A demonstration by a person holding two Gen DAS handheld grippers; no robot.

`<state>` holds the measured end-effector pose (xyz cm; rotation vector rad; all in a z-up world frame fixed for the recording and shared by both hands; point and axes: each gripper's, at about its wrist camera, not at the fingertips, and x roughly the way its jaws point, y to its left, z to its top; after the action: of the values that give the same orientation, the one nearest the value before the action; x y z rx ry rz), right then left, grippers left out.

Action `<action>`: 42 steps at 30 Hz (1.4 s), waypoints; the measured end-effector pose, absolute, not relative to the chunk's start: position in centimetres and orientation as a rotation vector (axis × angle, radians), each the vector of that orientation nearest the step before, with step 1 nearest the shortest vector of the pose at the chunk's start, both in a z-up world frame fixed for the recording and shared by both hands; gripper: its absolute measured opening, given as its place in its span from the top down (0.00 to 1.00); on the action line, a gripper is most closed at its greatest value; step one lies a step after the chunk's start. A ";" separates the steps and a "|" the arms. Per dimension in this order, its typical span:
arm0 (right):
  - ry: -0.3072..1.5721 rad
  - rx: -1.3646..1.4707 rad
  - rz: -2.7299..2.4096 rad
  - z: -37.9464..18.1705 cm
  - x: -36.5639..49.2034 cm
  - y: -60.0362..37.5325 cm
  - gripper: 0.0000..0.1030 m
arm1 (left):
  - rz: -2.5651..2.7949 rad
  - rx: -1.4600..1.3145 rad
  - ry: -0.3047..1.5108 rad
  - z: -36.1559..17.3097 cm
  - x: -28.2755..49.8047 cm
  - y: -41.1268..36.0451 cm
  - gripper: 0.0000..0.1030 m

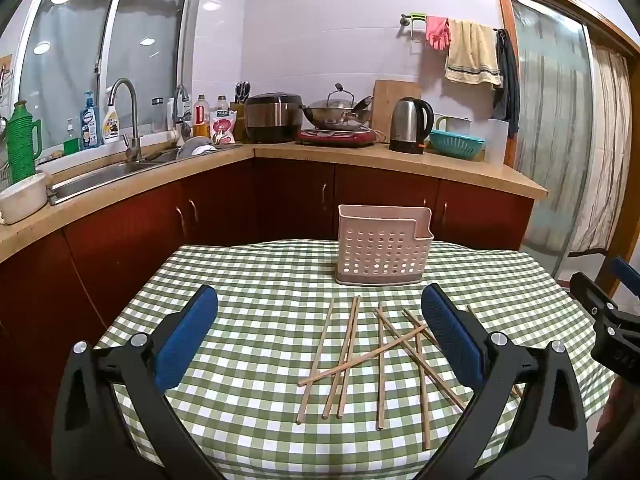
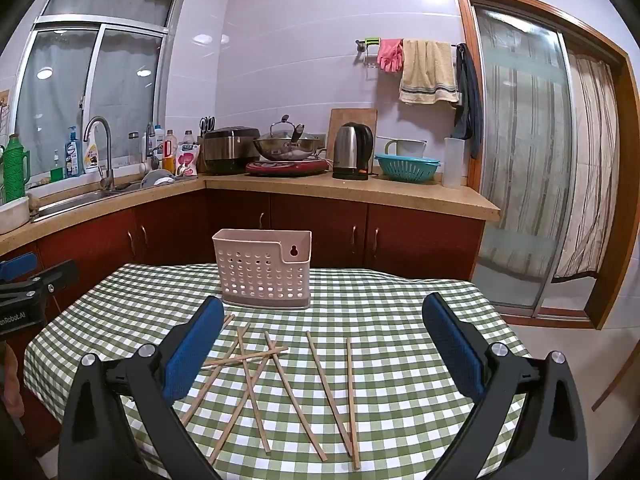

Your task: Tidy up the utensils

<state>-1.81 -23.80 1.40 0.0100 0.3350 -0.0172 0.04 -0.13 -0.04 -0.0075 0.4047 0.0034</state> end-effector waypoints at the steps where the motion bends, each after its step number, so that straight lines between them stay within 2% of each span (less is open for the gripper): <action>1: 0.335 0.010 -0.017 1.3 -1.8 -23.8 0.06 | 0.003 -0.007 0.405 0.0 0.0 -0.1 0.04; 42: 0.334 0.009 -0.016 1.2 -1.9 -23.9 0.06 | 0.001 -0.005 0.408 -0.5 -0.1 -0.3 0.04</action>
<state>-1.92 -23.88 1.19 0.0088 0.3335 -0.0160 -0.15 -0.33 -0.48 -0.0050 0.4079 0.0011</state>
